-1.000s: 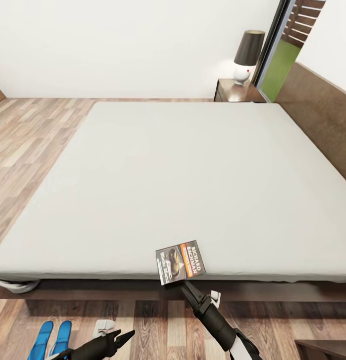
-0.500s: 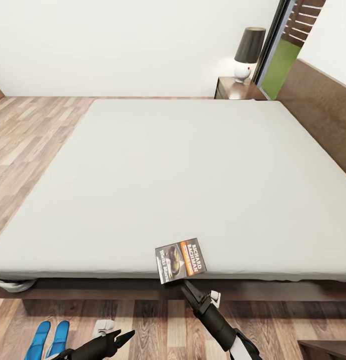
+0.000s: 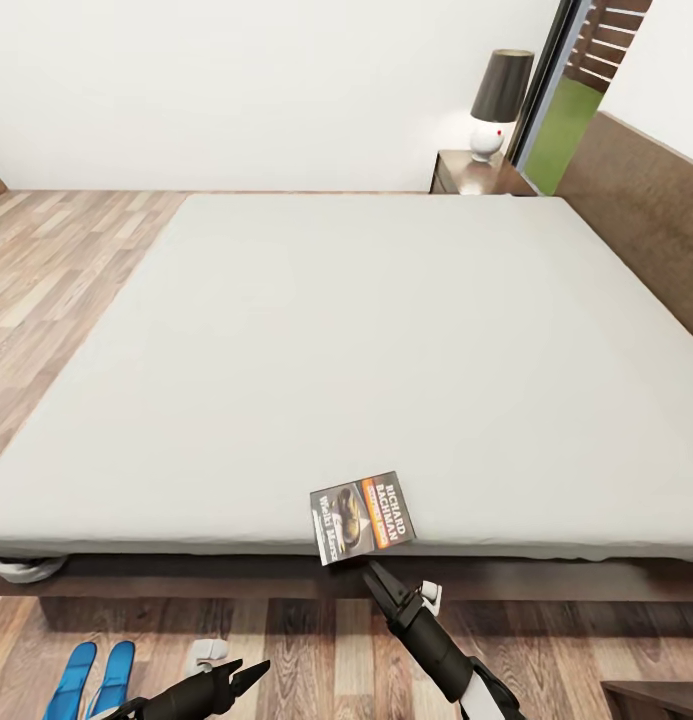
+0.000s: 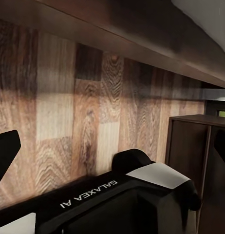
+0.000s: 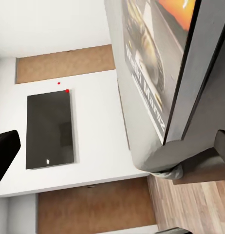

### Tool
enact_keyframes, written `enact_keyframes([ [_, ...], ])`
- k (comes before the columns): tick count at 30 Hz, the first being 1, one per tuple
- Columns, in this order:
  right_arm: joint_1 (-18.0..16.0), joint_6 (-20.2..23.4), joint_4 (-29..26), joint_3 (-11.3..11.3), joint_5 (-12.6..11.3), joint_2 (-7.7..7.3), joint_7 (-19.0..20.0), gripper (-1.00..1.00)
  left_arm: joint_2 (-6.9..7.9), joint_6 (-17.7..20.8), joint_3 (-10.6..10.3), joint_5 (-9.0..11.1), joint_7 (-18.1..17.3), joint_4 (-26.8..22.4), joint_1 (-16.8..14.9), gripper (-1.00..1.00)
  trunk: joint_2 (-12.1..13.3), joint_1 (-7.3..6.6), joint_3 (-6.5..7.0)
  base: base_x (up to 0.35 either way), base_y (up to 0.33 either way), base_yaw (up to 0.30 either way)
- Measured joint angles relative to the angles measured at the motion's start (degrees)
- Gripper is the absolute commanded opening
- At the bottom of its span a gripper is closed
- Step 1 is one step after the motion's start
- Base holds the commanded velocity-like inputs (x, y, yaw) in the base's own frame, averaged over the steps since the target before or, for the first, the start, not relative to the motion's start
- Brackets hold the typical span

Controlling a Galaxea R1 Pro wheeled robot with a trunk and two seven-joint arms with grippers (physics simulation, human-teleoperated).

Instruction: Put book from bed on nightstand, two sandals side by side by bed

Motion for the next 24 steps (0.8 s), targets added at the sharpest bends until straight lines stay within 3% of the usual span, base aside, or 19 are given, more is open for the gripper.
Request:
enact_keyframes([
  [11,0.0,0.0,-0.01,0.0,0.0,0.0,0.0,1.0,0.0,0.01,0.01,0.0,-0.19,0.0,0.0,1.0,0.0,0.0,0.0,0.0,0.0,0.0],
  [24,0.0,0.0,-0.01,0.0,0.0,0.0,0.0,1.0,0.0,0.02,-0.06,-0.03,-0.15,0.0,0.0,1.0,-5.2,2.85,-2.33,0.0,0.0,0.0],
])
